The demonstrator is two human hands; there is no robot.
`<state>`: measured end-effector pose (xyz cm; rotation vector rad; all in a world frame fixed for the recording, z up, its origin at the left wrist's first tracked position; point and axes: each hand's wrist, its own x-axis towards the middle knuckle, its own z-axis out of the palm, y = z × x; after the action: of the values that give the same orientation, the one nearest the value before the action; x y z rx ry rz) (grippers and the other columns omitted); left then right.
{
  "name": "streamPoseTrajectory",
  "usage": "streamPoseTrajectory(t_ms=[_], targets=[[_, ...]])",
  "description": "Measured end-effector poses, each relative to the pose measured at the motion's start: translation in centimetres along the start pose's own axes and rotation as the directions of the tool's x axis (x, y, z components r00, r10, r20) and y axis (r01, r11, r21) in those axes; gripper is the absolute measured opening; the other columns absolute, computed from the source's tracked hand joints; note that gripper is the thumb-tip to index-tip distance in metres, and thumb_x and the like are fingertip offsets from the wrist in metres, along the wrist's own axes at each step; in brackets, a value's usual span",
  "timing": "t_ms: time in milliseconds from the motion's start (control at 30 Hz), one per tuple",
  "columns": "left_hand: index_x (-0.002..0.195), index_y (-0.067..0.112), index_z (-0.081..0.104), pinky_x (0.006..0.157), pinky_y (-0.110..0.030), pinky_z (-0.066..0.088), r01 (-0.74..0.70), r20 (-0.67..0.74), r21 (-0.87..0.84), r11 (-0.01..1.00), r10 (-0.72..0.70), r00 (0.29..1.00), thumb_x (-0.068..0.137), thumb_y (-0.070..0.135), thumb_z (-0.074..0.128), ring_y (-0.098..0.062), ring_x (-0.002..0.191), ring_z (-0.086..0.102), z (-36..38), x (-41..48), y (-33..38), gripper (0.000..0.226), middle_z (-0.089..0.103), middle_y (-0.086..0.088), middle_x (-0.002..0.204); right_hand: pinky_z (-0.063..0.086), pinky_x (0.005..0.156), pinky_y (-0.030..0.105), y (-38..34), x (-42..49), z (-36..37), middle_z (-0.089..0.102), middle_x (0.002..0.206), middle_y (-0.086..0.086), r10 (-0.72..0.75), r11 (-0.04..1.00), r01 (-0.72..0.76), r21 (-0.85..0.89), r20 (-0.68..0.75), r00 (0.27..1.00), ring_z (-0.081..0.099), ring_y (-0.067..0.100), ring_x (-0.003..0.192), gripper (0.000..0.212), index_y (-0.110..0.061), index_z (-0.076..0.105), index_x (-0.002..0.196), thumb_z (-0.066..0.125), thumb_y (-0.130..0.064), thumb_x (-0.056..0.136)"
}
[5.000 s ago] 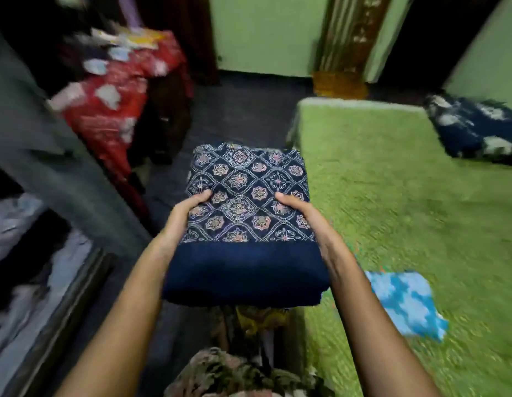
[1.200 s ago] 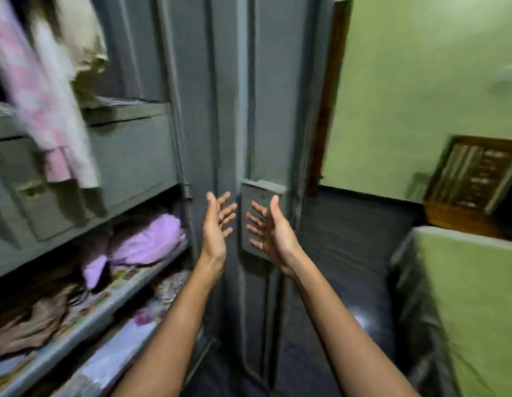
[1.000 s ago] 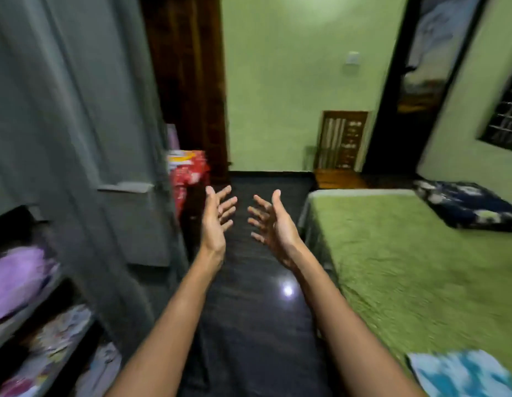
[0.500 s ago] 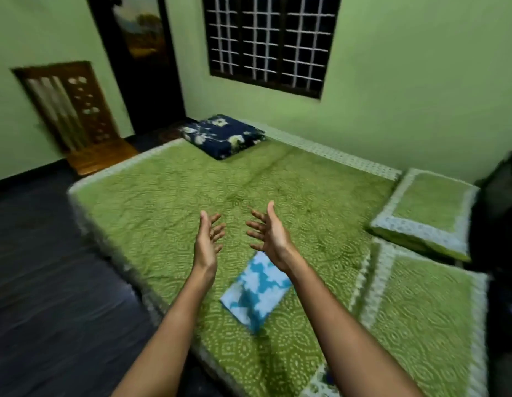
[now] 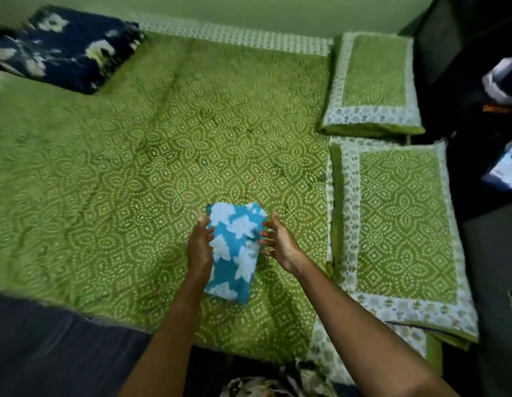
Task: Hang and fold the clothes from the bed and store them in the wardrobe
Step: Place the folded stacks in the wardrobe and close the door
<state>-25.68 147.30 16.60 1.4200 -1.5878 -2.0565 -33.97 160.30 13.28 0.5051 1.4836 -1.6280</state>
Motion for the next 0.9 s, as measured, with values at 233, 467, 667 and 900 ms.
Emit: streamPoseTrajectory(t_ms=[233,467,667,900], targets=[[0.107,-0.003,0.058,0.066,-0.023,0.046,0.047,0.066,0.369,0.928,-0.077,0.995,0.096,0.014,0.047,-0.025,0.089,0.060,-3.5,11.8,-6.4,0.023,0.062,-0.014,0.104,0.032,0.045,0.023,7.6,9.5,1.9,0.046,0.061,0.005,0.111,0.991,-0.127,-0.050,-0.248,0.962,0.042,0.017,0.049,0.021,-0.012,0.053,0.072,0.060,-0.019,0.090],[0.112,0.004,0.060,0.090,-0.030,0.045,0.105,0.124,0.590,0.800,-0.219,0.968,0.094,0.034,0.052,-0.026,0.103,0.057,-5.1,19.6,-12.4,0.036,0.061,-0.011,0.115,0.048,0.052,0.022,12.9,15.5,2.0,0.066,0.086,0.007,0.106,0.991,-0.130,-0.028,-0.422,0.901,0.062,0.014,0.066,0.028,-0.004,0.063,0.106,0.071,-0.017,0.083],[0.126,0.005,0.055,0.100,-0.037,0.044,0.194,0.231,0.463,0.865,-0.329,0.916,0.089,0.028,0.061,-0.024,0.112,0.057,-5.0,21.0,-14.5,0.044,0.060,-0.006,0.124,0.057,0.082,0.040,13.6,16.6,1.9,0.069,0.109,0.011,0.077,0.997,-0.068,0.037,-0.378,0.923,0.069,0.024,0.093,0.038,-0.003,0.062,0.116,0.072,-0.015,0.082],[0.120,0.018,0.059,0.086,-0.046,0.053,0.450,0.308,0.111,0.886,-0.462,0.832,0.081,0.017,0.070,-0.027,0.099,0.066,-4.9,20.7,-14.9,0.040,0.067,-0.007,0.114,0.056,0.081,0.038,11.9,16.4,2.0,0.071,0.107,0.006,0.195,0.977,-0.174,0.124,-0.181,0.964,0.069,0.023,0.091,0.033,-0.013,0.064,0.116,0.068,-0.021,0.084]])
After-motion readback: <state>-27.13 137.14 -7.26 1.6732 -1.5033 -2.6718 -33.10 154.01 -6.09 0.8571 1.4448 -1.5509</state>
